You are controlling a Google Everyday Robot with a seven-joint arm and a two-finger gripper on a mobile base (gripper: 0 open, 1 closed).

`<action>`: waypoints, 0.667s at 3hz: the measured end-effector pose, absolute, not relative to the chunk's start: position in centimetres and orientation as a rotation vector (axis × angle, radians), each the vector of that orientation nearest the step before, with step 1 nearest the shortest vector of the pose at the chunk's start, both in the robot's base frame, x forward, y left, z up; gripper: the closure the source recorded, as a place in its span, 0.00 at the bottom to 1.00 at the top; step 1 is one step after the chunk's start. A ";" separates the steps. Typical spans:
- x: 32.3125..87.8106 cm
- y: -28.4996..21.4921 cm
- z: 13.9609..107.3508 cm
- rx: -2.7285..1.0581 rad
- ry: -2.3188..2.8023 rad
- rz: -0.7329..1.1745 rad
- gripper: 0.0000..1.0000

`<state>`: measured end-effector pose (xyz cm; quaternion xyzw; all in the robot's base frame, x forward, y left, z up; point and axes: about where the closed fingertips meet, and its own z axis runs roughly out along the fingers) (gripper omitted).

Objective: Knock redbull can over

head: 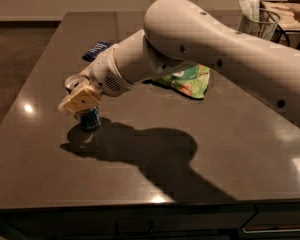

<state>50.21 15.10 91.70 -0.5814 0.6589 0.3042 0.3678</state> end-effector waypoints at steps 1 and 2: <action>50.2 14.1 92.6 -1.494 1.692 0.771 0.62; 50.3 12.5 94.7 -1.552 1.748 0.674 0.85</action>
Offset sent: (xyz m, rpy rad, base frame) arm 0.0125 -0.0653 0.0384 -0.3374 -0.0029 -0.0648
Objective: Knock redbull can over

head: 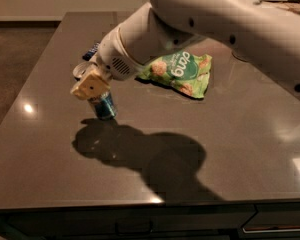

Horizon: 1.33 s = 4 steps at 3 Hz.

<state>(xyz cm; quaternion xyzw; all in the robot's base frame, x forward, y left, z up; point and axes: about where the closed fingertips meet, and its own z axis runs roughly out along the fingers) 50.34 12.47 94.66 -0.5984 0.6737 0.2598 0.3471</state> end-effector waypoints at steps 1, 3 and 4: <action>51.0 9.0 95.3 -1.617 1.901 0.502 1.00; 51.5 1.3 94.3 -1.728 2.156 0.180 1.00; 51.2 -0.6 92.9 -1.819 2.233 0.019 1.00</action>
Offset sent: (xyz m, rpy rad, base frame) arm 0.0150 -0.1377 -0.0003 -0.6001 0.0588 -0.1829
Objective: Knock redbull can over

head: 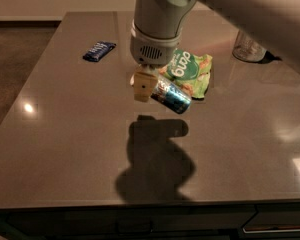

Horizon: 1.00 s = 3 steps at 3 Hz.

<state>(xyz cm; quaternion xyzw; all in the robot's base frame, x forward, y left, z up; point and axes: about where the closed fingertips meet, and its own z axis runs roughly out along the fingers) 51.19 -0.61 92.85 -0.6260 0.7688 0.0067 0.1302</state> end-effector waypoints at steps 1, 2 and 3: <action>50.7 -1.3 90.9 -1.916 2.274 -0.075 1.00; 50.0 -0.7 88.5 -2.019 2.285 -0.112 1.00; 49.3 0.0 86.5 -2.110 2.283 -0.131 0.82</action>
Offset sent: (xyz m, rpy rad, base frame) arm -0.0248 0.0037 -0.0723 -0.2787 0.1397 0.1269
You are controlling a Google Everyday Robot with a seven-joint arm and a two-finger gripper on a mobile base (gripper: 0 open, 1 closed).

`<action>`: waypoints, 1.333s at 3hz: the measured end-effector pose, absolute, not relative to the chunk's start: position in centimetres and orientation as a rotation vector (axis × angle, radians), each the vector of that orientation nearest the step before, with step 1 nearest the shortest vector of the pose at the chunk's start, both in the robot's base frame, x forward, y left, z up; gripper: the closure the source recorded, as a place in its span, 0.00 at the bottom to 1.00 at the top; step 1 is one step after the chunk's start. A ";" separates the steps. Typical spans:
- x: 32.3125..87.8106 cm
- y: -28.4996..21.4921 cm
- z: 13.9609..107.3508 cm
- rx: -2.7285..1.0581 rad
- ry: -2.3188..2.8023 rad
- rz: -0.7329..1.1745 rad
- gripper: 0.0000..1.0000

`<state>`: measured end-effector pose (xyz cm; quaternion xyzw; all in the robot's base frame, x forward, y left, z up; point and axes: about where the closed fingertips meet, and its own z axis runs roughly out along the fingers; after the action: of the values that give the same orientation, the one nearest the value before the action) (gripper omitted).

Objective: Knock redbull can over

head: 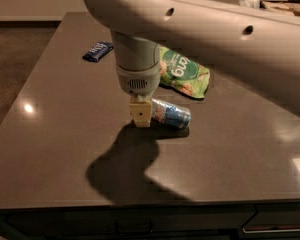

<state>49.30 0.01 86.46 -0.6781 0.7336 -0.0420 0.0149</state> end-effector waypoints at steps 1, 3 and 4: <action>48.7 0.7 85.3 -2.174 2.271 -0.126 0.59; 49.0 1.1 85.3 -2.158 2.255 -0.125 0.13; 49.1 1.2 85.2 -2.153 2.249 -0.124 0.00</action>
Offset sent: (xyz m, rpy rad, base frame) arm -0.0056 0.0060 -0.0098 -0.0191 0.0247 0.0291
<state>49.15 1.22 85.23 -0.6910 0.7216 -0.0398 0.0129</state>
